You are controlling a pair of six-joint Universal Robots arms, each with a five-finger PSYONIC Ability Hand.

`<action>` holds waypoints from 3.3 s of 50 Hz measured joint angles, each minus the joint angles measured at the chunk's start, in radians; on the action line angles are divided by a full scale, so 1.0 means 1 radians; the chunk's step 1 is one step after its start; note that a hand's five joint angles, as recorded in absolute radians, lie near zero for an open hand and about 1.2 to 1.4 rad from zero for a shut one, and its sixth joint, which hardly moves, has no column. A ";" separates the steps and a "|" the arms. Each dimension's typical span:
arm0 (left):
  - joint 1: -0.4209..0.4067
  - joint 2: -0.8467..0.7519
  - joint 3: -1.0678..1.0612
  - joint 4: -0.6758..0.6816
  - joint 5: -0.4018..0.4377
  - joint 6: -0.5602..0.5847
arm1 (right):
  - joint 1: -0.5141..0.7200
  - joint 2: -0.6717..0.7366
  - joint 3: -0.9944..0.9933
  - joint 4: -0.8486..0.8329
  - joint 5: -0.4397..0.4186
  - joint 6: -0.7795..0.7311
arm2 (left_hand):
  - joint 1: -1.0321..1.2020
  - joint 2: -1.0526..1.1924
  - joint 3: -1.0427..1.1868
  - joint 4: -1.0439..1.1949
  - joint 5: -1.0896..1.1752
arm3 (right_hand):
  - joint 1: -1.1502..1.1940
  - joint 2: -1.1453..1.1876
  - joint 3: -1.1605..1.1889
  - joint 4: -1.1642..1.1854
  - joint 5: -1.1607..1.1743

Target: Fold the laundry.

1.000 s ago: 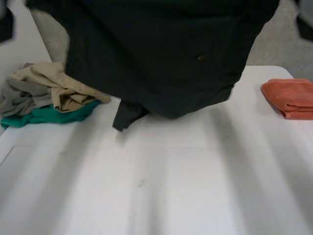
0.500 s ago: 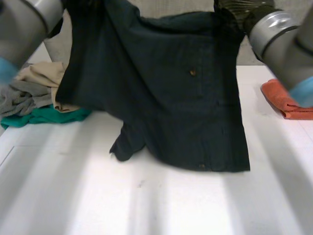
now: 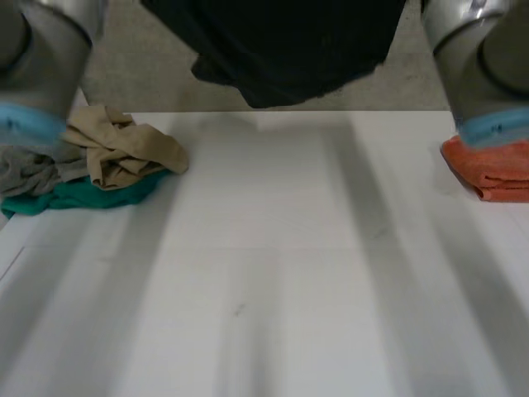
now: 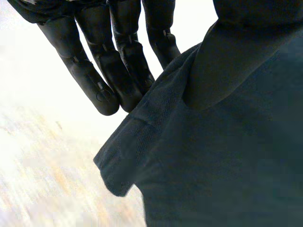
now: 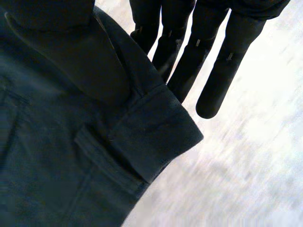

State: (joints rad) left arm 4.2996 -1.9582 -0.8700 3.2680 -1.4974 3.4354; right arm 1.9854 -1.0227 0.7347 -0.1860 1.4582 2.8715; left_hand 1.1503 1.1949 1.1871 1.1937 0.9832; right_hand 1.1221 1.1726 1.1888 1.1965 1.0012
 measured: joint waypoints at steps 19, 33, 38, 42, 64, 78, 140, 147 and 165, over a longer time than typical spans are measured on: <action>-0.055 -0.078 -0.657 -0.085 0.001 0.222 | -0.068 -0.008 0.666 0.165 -0.049 -0.092 | 0.000 0.001 0.001 0.000 0.000 | 0.000 0.000 0.000 0.000 0.005; -0.064 0.130 -0.781 -0.523 0.003 0.263 | -0.076 -0.306 0.874 0.604 -0.060 -0.480 | 0.000 0.001 0.001 0.000 0.000 | 0.000 0.000 0.000 0.000 0.005; -0.071 0.162 -0.795 -0.649 0.022 0.295 | -0.092 -0.341 0.903 0.736 -0.066 -0.574 | -0.058 -0.088 -0.070 -0.073 -0.059 | 0.000 0.000 0.000 0.000 0.005; -0.081 0.164 -0.781 -0.685 0.039 0.319 | -0.103 -0.339 0.913 0.769 -0.077 -0.607 | -0.692 -0.669 -0.644 -0.661 -0.624 | 0.000 0.000 0.000 0.000 0.008; -0.086 -0.290 -0.152 -0.372 0.146 0.606 | -0.128 -0.274 0.947 0.609 -0.100 -0.551 | -0.755 -0.814 -0.810 -0.811 -0.776 | 0.000 0.000 0.000 0.000 0.014; -0.046 -0.743 0.394 -0.477 0.319 0.678 | -0.126 -0.253 0.980 0.553 -0.099 -0.525 | -0.539 -0.586 -0.582 -0.584 -0.553 | 0.000 0.000 0.000 0.000 0.015; -0.076 0.088 -0.610 -0.624 -0.023 0.082 | -0.049 -0.188 0.787 0.396 -0.070 -0.161 | -0.928 -0.970 -0.968 -0.972 -0.937 | 0.005 0.000 0.000 0.000 0.019; -0.109 0.057 -0.681 -0.639 0.017 0.022 | -0.054 -0.186 0.785 0.399 -0.046 -0.155 | -0.915 -0.957 -0.955 -0.957 -0.931 | 0.005 0.000 0.000 0.000 0.019; -0.196 -0.030 -0.656 -0.615 -0.048 -0.007 | -0.078 -0.280 0.830 0.512 -0.052 -0.234 | -0.007 -0.006 -0.007 -0.005 0.008 | 0.005 0.000 0.000 0.000 0.018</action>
State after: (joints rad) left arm 4.1035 -1.9884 -1.5255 2.6531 -1.5453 3.4286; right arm 1.9076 -1.3027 1.5647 0.3258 1.4066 2.6371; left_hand 1.1431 1.1891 1.1799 1.1890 0.9917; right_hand 1.1274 1.1725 1.1889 1.1970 1.0196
